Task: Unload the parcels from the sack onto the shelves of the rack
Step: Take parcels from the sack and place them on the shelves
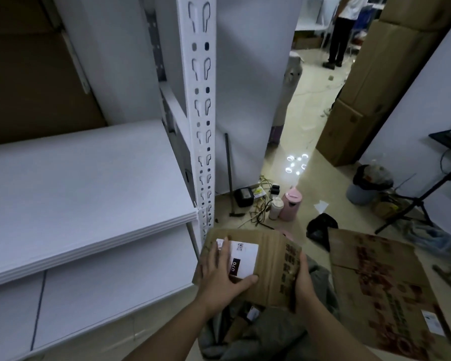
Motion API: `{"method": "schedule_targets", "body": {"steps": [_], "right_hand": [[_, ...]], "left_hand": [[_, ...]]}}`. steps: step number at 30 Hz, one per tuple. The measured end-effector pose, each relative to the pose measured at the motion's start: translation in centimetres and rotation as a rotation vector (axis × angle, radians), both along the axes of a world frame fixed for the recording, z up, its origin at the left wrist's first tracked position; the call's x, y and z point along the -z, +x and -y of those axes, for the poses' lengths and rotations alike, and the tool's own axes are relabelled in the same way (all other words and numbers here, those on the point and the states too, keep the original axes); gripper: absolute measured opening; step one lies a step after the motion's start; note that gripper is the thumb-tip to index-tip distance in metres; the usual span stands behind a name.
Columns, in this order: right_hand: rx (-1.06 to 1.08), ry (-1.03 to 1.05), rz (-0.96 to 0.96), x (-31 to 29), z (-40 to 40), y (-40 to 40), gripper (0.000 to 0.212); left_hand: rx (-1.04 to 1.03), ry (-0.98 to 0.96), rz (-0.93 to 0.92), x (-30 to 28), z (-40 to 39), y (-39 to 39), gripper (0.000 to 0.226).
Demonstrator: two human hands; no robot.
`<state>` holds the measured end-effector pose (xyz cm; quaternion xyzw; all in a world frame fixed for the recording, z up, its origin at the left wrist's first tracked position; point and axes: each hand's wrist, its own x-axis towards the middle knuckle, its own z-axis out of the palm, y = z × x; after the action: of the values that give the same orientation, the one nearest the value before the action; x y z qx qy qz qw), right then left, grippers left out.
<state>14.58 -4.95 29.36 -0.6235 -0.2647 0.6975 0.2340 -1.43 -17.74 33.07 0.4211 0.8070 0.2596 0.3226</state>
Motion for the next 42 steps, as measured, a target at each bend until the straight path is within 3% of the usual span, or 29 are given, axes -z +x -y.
{"method": "schedule_targets", "body": {"steps": [2, 6, 9, 14, 21, 24, 28, 31, 35, 39, 42], "right_hand": [[0.008, 0.003, -0.081, -1.4, 0.5, 0.2, 0.068], [0.114, 0.014, -0.19, -3.2, 0.9, 0.0, 0.074], [0.202, -0.006, -0.281, -3.7, 1.4, -0.1, 0.079], [0.231, -0.076, -0.33, -2.7, 1.7, 1.1, 0.091], [-0.098, -0.183, -0.315, -3.2, 2.1, 3.0, 0.061], [-0.182, -0.085, -0.13, -1.8, 1.6, 3.7, 0.045], [-0.311, 0.071, 0.008, -2.7, 2.0, 3.1, 0.026], [-0.322, 0.114, 0.02, -3.6, 3.0, 1.6, 0.024], [-0.413, 0.061, 0.022, -4.0, 5.2, -0.3, 0.055], [-0.519, 0.029, -0.022, -4.2, 7.8, -1.9, 0.07], [-0.529, 0.013, -0.078, -3.7, 9.3, -3.6, 0.073]], "left_hand": [[-0.093, -0.042, -0.004, -0.6, 0.0, 0.3, 0.124], [-0.293, -0.072, 0.093, -2.3, -0.4, 2.0, 0.138], [-0.47, -0.015, 0.362, -3.6, -0.7, 3.5, 0.142], [-0.629, 0.263, 0.823, -3.8, -1.2, 3.9, 0.138], [-0.373, 0.245, 0.942, -3.1, 0.6, 1.9, 0.113], [-0.335, 0.183, 1.032, -3.2, 1.4, 1.1, 0.106], [-0.294, 0.136, 0.971, -3.1, 2.7, 0.5, 0.11], [-0.243, 0.109, 0.928, -3.0, 4.1, 0.4, 0.091], [-0.176, 0.055, 0.851, -3.1, 6.6, -0.3, 0.08], [-0.132, 0.024, 0.717, -2.9, 9.7, -1.1, 0.099], [-0.179, 0.036, 0.62, -3.1, 12.0, -1.7, 0.099]]}}
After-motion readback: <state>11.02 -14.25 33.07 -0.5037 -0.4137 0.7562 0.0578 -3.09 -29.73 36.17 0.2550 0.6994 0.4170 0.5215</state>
